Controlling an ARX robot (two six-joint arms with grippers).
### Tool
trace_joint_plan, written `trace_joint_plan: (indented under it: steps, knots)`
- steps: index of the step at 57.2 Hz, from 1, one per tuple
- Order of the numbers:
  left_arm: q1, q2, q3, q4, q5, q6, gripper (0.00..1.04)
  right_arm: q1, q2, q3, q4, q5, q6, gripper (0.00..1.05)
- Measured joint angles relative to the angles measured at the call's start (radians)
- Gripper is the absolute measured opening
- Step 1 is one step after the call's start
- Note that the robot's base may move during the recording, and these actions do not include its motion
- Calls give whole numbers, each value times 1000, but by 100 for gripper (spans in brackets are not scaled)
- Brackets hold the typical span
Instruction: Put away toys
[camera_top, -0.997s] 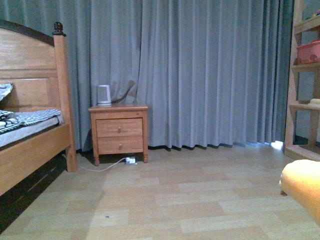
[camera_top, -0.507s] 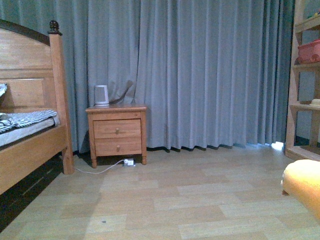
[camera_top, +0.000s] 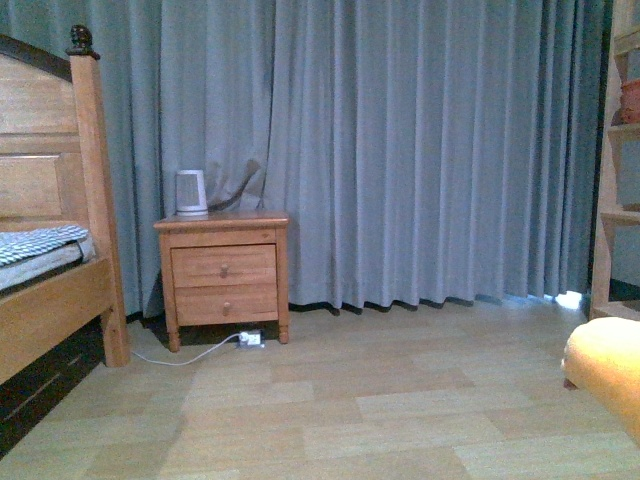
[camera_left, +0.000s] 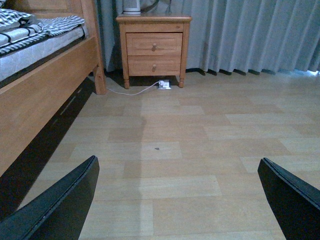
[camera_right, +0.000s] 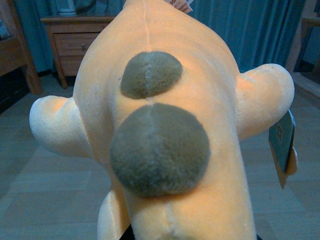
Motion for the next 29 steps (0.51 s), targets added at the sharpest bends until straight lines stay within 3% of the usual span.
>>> trace_joint_plan:
  steps: [29]
  knots:
    - [0, 0, 0, 0, 0, 0, 98, 0, 0, 0, 0, 0, 0, 7]
